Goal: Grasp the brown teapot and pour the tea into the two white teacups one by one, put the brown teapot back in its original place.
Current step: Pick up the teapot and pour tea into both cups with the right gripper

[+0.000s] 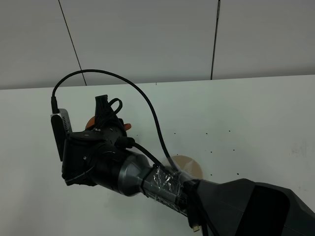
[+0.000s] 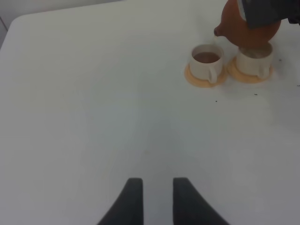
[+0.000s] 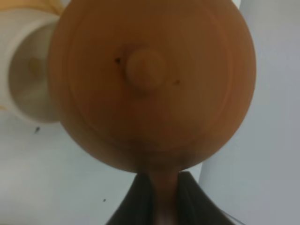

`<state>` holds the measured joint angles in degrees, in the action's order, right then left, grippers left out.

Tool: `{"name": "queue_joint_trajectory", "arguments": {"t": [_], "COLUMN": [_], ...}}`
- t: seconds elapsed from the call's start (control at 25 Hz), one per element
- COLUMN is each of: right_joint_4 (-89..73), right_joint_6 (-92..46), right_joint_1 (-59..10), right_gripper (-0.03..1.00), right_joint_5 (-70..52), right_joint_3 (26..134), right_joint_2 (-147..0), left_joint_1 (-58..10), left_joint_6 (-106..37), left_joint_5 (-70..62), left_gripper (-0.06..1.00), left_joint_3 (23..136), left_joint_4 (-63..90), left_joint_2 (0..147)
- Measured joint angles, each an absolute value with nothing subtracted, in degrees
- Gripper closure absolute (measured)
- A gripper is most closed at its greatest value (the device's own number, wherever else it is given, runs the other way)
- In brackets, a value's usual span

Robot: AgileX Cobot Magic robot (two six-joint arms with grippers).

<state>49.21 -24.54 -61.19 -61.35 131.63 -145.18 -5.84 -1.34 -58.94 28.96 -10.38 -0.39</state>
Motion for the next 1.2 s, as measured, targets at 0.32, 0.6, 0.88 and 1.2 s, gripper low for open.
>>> {"name": "queue_joint_trajectory", "arguments": {"t": [0.32, 0.6, 0.88, 1.2], "right_joint_4": [48.3, 47.7, 44.9, 40.2], "right_joint_6": [-24.5, -24.5, -25.5, -28.1], "right_joint_1": [-61.5, -61.5, -61.5, -61.5], "right_gripper": [0.87, 0.87, 0.87, 0.87], "right_joint_5": [-62.1, -63.1, -63.3, -64.0], "right_joint_3": [131.6, 132.9, 133.5, 139.5], "right_joint_2": [-145.2, -145.2, -145.2, -145.2], "left_joint_1": [-5.8, -5.8, -5.8, -5.8], "left_joint_6": [-1.3, -1.3, -1.3, -1.3], "left_joint_5": [-58.9, -58.9, -58.9, -58.9], "left_gripper": [0.72, 0.72, 0.72, 0.72], "left_joint_3": [29.0, 29.0, 29.0, 29.0], "left_joint_4": [-10.4, -10.4, -10.4, -10.4], "left_joint_2": [-0.4, -0.4, -0.4, -0.4]}}
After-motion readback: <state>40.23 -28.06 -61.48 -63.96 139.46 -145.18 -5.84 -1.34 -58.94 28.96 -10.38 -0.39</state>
